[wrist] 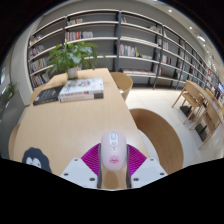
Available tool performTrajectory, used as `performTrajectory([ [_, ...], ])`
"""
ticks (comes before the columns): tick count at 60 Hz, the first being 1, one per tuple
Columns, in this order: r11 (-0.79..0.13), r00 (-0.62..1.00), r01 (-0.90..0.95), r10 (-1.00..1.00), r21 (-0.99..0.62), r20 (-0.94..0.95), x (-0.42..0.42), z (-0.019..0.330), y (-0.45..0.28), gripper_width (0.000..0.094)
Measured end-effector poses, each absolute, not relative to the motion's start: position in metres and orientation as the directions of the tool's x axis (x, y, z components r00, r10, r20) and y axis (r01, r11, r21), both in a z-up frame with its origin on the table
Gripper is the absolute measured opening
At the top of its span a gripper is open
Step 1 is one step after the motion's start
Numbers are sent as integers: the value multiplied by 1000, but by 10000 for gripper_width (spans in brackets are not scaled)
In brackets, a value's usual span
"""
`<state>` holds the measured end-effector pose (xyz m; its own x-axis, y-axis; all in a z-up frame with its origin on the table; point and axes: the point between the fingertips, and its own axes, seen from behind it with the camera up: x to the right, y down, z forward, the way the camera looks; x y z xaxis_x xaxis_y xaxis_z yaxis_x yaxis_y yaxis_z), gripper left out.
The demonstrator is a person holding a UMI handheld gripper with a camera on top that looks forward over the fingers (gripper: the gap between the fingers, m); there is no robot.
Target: Arrange mouse
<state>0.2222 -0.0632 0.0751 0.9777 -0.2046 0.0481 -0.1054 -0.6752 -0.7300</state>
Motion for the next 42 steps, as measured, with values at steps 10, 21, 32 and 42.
performTrajectory([
  [10,-510,985,-98,-174,-855,-9,110,202,-27,327],
  [21,-464,998,-65,-51,-883,-46,-33,229,-18,327],
  [32,-614,1000,-17,-11,-789,-13,-99,119,-51,327],
  [42,-728,1000,-18,-27,-685,3,-108,30,-90,330],
])
